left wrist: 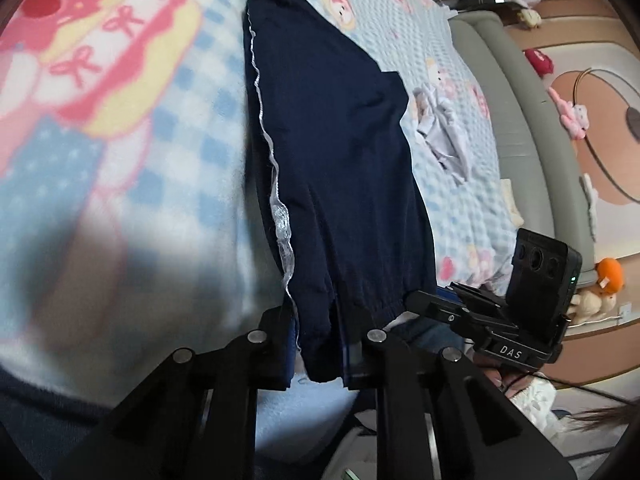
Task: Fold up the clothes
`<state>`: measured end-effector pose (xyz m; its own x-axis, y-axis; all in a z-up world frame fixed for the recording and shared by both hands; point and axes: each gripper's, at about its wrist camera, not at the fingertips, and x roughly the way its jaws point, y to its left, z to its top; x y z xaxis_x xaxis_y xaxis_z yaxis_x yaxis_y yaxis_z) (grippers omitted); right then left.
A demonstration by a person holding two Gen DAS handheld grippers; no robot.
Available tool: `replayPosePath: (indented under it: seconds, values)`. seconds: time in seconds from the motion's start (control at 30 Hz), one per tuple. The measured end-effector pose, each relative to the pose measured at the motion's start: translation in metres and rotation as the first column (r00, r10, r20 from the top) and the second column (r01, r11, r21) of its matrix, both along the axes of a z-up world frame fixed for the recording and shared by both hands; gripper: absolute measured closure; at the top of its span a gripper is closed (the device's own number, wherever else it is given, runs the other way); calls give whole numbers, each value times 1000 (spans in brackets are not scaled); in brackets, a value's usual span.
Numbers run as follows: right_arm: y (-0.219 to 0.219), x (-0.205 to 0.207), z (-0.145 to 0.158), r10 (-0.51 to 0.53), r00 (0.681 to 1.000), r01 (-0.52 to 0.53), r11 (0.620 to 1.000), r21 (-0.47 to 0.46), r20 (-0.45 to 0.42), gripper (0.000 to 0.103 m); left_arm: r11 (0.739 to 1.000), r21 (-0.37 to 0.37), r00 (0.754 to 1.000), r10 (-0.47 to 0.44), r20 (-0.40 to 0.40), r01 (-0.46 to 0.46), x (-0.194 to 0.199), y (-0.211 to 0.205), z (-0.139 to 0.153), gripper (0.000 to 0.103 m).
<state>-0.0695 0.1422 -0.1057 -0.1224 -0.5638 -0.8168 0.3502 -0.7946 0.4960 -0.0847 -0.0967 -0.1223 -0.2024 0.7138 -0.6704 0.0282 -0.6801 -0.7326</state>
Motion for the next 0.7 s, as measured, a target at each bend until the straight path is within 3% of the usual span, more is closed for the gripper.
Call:
replayPosePath:
  seconds: [0.13, 0.3, 0.57, 0.7]
  values:
    - [-1, 4, -3, 7, 1000, -7, 1000, 1, 23, 86, 1000, -4, 1000, -18, 24, 18, 5, 2, -4, 87]
    - [1, 4, -4, 8, 1000, -8, 1000, -7, 26, 85, 999, 50, 999, -5, 39, 4, 3, -4, -7, 86]
    - [-1, -13, 17, 4, 1000, -5, 999, -51, -17, 85, 995, 98, 1000, -1, -10, 2, -22, -5, 25, 87]
    - [-7, -43, 32, -26, 999, 22, 995, -97, -40, 78, 989, 146, 999, 28, -36, -23, -49, -14, 38, 83]
